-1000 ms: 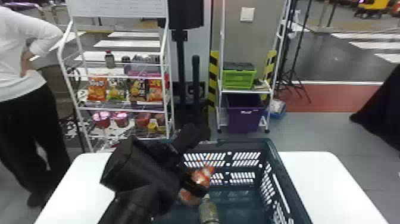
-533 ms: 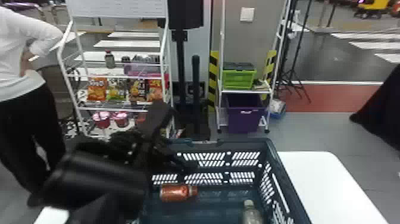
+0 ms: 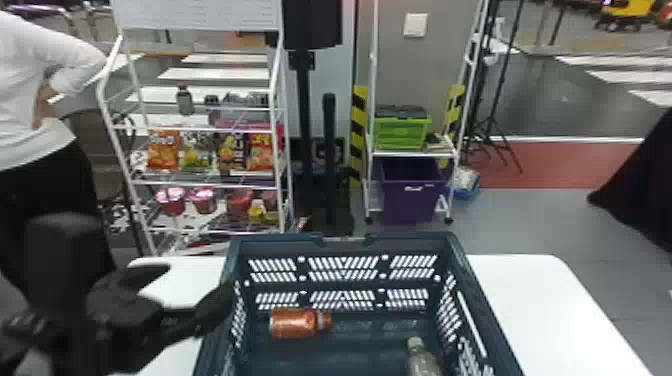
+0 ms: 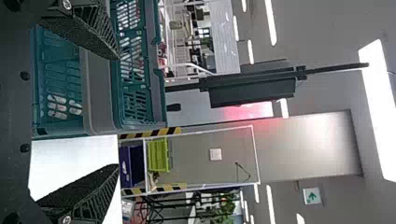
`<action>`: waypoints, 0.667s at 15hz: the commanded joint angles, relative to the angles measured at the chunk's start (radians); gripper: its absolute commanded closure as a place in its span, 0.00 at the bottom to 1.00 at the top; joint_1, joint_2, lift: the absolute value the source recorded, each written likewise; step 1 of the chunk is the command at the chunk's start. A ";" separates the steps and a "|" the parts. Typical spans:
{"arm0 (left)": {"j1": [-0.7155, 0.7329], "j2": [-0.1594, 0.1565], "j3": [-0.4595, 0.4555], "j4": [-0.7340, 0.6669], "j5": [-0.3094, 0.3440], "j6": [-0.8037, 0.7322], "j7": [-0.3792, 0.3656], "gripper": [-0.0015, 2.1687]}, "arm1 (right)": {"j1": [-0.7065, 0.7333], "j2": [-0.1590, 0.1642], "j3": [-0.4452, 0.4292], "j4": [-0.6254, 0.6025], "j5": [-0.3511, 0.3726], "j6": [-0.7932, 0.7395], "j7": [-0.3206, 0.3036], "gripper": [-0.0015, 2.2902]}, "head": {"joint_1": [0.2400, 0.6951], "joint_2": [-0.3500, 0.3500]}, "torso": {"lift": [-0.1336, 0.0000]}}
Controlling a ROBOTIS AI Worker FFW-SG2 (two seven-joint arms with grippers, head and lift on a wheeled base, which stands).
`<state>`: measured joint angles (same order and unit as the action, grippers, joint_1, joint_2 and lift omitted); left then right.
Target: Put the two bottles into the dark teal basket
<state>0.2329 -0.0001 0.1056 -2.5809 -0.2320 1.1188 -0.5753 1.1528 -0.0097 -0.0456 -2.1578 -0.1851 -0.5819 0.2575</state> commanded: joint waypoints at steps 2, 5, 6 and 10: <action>0.279 -0.003 0.103 0.001 0.163 -0.408 0.060 0.04 | 0.021 -0.001 -0.025 -0.088 -0.001 0.158 0.025 0.03 | 0.57 0.50 | 1.00; 0.473 -0.003 0.102 0.087 0.215 -0.828 0.132 0.04 | 0.030 -0.003 -0.042 -0.132 -0.001 0.256 0.058 0.03 | 0.57 0.50 | 1.00; 0.542 -0.003 0.092 0.120 0.221 -0.984 0.161 0.04 | 0.036 -0.001 -0.056 -0.149 -0.002 0.296 0.078 0.03 | 0.57 0.50 | 1.00; 0.724 -0.003 -0.007 0.274 0.198 -1.429 0.328 0.04 | 0.030 0.001 -0.120 -0.159 -0.043 0.397 0.160 0.03 | 0.57 0.50 | 1.00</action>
<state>0.8994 0.0000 0.1361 -2.3741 -0.0144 -0.1413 -0.2698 1.1873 -0.0105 -0.1389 -2.3182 -0.2031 -0.2123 0.4003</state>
